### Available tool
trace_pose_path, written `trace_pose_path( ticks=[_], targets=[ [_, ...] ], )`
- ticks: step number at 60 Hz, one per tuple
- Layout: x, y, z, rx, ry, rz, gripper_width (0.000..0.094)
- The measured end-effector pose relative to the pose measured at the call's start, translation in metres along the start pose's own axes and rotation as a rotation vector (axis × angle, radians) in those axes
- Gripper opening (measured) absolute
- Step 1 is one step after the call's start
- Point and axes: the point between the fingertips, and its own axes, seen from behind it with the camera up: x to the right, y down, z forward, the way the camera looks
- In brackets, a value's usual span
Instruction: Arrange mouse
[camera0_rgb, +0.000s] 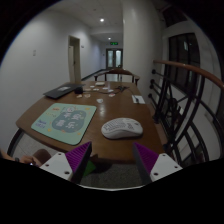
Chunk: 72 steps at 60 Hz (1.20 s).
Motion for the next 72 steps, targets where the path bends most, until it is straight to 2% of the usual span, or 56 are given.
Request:
trace_pose_path(
  ticks=[7, 15, 30, 32, 35, 46, 51, 60, 66, 72],
  targets=[
    [-0.008, -0.009, 0.043, -0.014, -0.004, 0.014, 0.0834],
    [0.009, -0.032, 0.083, -0.018, 0.067, 0.060, 0.0825],
    [0.020, -0.075, 0.149, -0.093, 0.107, 0.094, 0.0813],
    [0.021, -0.077, 0.154, -0.095, 0.117, 0.101, 0.0766],
    [0.022, -0.080, 0.160, -0.092, 0.129, 0.110, 0.0556],
    [0.022, -0.083, 0.160, -0.065, 0.108, 0.145, 0.0367],
    [0.029, -0.079, 0.146, -0.074, 0.134, 0.170, 0.0343],
    [0.018, -0.134, 0.082, 0.043, 0.210, 0.119, 0.0347],
    [-0.044, -0.196, 0.046, 0.168, 0.142, 0.089, 0.0351],
    [-0.125, -0.217, 0.031, 0.214, 0.050, 0.085, 0.0374]
  ],
)
